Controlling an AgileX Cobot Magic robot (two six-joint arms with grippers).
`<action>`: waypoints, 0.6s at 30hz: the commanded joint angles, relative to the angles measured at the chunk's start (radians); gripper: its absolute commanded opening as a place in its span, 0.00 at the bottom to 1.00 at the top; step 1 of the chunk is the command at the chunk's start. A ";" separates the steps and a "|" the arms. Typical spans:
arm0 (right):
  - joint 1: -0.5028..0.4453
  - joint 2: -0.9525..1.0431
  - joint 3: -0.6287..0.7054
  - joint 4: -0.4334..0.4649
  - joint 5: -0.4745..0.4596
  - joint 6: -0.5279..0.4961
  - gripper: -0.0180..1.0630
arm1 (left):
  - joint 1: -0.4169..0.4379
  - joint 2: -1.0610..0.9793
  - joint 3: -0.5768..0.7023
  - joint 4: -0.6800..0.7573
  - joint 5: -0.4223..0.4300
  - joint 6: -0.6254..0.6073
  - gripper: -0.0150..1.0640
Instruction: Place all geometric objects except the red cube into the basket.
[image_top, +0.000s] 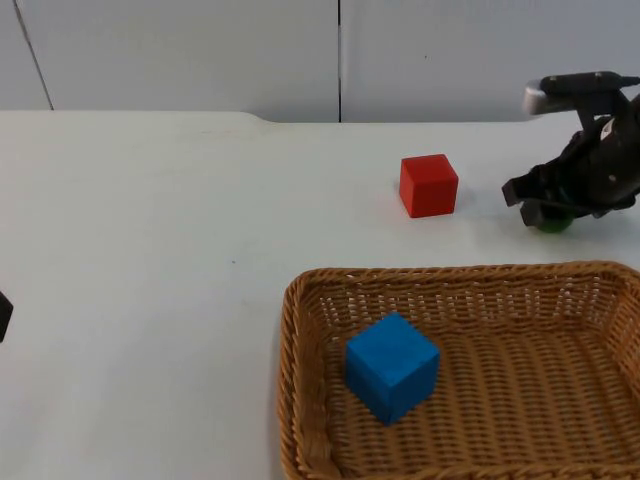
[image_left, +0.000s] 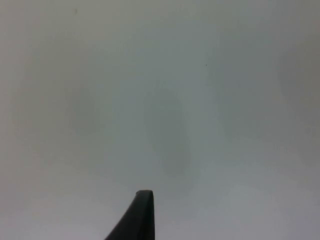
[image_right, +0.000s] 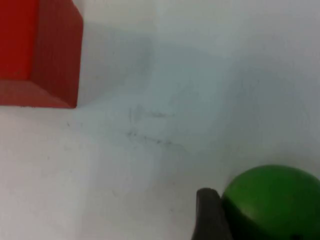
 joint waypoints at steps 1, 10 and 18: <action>0.005 -0.046 -0.011 -0.012 0.068 0.001 0.02 | 0.004 -0.007 0.003 0.001 -0.004 -0.007 0.99; 0.005 -0.353 -0.013 -0.012 0.412 -0.048 0.02 | 0.004 -0.007 0.003 0.001 -0.004 -0.007 0.99; 0.005 -0.506 -0.013 -0.012 0.515 -0.050 0.02 | 0.004 -0.007 0.003 0.001 -0.002 -0.007 0.99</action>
